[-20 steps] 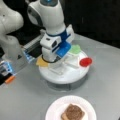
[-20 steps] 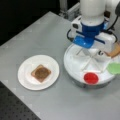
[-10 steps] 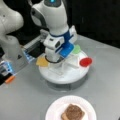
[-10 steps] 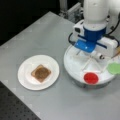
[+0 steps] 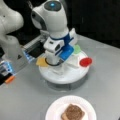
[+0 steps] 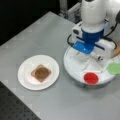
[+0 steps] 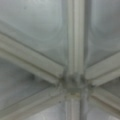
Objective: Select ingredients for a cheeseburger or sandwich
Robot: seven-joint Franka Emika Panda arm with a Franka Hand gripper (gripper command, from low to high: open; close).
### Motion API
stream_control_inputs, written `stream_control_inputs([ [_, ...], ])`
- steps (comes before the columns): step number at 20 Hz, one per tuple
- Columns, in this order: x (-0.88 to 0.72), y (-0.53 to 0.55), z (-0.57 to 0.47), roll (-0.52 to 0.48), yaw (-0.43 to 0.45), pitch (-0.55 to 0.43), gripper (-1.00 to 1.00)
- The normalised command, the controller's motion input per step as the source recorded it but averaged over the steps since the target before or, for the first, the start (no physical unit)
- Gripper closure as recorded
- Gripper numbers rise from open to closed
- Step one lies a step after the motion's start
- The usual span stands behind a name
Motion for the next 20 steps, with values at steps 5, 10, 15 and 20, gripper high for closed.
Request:
stream_control_inputs([
  [5,-0.13,0.04,-0.17,-0.245,0.095,-0.112,-1.00],
  [10,-0.15,0.06,-0.19,-0.164,0.101,-0.115,-1.00],
  [15,-0.13,0.08,-0.15,-0.130,0.093,-0.136,-1.00],
  [20,-0.12,0.08,-0.11,-0.125,0.091,-0.137,-1.00],
])
